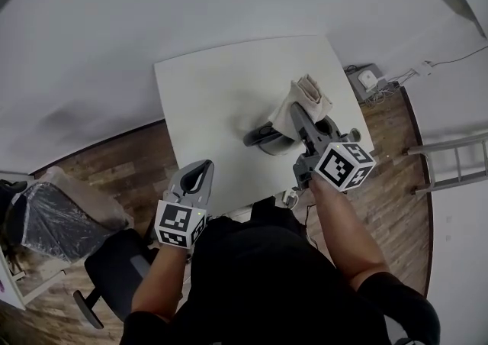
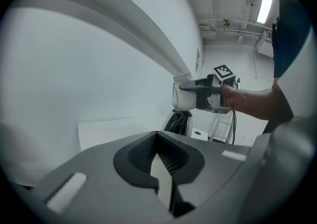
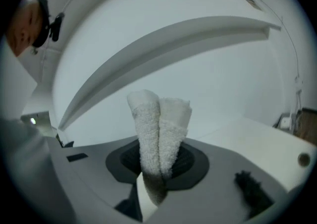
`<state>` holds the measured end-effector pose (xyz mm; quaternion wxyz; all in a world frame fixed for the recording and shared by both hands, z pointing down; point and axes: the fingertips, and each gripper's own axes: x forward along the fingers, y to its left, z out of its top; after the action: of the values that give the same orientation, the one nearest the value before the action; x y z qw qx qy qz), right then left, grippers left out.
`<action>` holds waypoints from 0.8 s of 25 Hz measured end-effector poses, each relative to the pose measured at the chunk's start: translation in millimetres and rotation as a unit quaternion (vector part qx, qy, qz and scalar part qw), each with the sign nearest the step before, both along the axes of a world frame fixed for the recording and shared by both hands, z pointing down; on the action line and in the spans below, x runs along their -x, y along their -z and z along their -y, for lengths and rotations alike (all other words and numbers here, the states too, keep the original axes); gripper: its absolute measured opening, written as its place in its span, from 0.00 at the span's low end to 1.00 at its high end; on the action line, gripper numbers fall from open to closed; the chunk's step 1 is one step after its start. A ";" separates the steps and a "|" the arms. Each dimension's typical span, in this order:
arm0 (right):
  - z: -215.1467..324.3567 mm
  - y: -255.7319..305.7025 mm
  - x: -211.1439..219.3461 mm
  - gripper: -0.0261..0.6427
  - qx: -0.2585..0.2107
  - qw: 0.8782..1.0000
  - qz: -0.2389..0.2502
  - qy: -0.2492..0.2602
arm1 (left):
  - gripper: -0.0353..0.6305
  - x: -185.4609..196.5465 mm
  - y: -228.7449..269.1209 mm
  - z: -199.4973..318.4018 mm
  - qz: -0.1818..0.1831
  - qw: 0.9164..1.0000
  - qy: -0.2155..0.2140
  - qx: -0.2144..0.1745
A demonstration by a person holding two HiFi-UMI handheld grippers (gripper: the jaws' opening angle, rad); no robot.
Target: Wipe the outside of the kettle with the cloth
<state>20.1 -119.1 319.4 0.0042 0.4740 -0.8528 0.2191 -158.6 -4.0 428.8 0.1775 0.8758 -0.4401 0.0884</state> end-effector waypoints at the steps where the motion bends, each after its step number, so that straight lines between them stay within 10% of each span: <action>1: -0.2 -6.8 3.5 0.18 0.028 0.999 0.044 -0.002 | 0.06 3.5 -2.1 0.7 0.000 1.000 0.004 0.002; 4: -6.3 -28.4 16.7 0.18 0.099 0.985 0.138 0.010 | 0.06 6.9 -2.4 4.0 0.002 1.000 0.013 0.003; 20: -74.2 -188.0 129.1 0.18 0.286 0.936 0.150 0.137 | 0.06 27.5 -16.9 -26.1 0.038 0.998 0.033 0.044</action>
<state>-109.0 -44.9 507.4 0.0417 0.2926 -0.8015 0.5198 -186.1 22.1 445.8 0.2020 0.8482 -0.4707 0.1350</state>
